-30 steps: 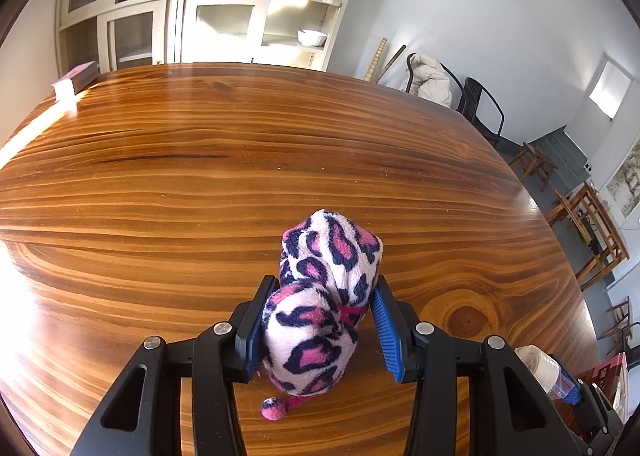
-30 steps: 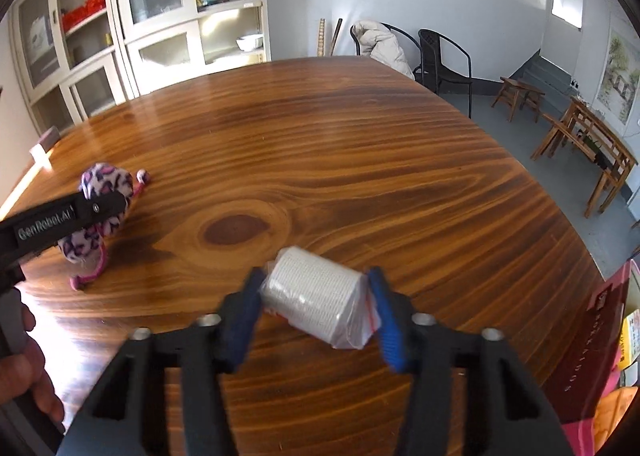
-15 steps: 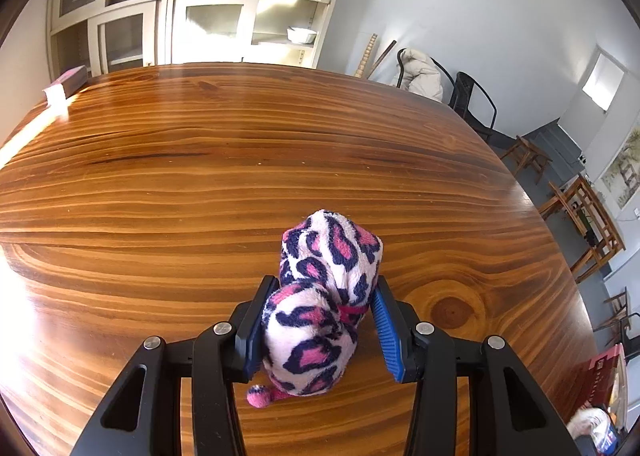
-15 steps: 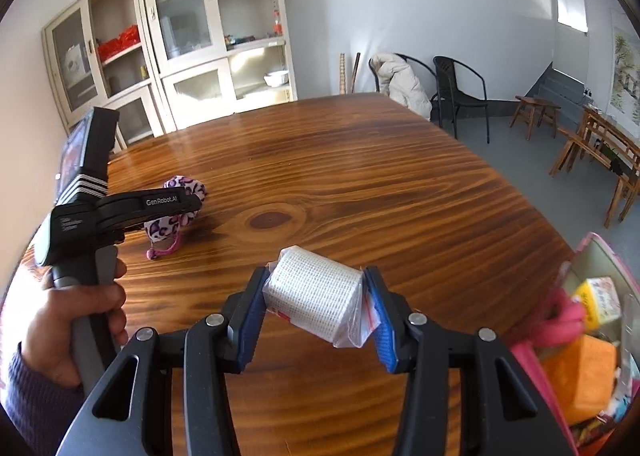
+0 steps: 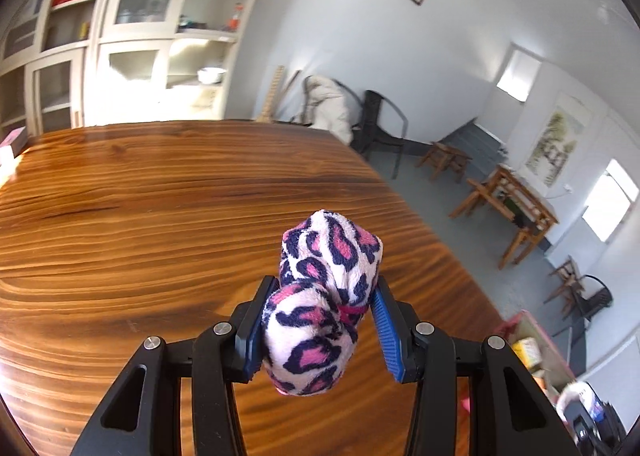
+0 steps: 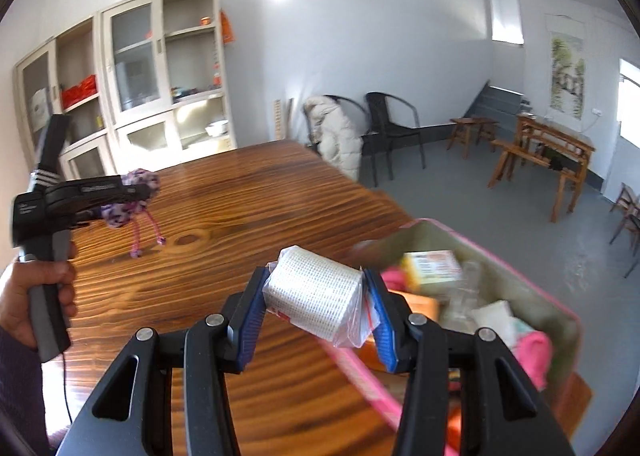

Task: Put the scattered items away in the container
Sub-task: 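Carry the pouch and white roll over the pink tin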

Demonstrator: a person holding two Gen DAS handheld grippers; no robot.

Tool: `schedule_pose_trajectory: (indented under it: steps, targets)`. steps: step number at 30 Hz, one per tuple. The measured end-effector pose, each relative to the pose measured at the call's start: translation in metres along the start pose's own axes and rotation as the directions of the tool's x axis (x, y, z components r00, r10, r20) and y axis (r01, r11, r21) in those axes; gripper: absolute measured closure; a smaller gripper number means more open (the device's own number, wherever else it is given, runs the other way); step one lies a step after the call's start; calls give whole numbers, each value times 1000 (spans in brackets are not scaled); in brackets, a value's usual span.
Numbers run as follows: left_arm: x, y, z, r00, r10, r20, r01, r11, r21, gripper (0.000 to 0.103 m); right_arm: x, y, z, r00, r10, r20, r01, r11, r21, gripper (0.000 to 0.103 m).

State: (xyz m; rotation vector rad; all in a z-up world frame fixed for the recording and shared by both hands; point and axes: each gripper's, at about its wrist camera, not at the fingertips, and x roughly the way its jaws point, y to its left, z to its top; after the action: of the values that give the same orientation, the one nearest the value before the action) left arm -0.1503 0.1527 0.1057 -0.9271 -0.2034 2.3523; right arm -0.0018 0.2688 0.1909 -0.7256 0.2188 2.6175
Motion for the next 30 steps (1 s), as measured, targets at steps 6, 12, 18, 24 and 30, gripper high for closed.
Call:
schedule_pose_trajectory:
  steps: [6,12,18,24,30]
  targets:
    - [-18,-37,-9,997,-73,8,72,996,51,55,-14,-68,-7,991,-135,-10,135,987,84,52]
    - [-7,-75,-24,992,-112,-62,118,989,88,55,-8,-102,-2,987,-159,-17,159,975,158,50]
    - [-4,-107,-34,987,-125,-102,136,985,103,55,-3,-122,-7,993,-116,-20,117,973,198,38]
    - [-2,-136,-41,978,-161,-136,177,976,123,55,-7,-144,-22,994,-101,-30,105,959,262,37]
    - [-1,-181,-50,961,-217,-171,247,952,179,55,-16,-166,-32,995,-97,-18,98,944,315,31]
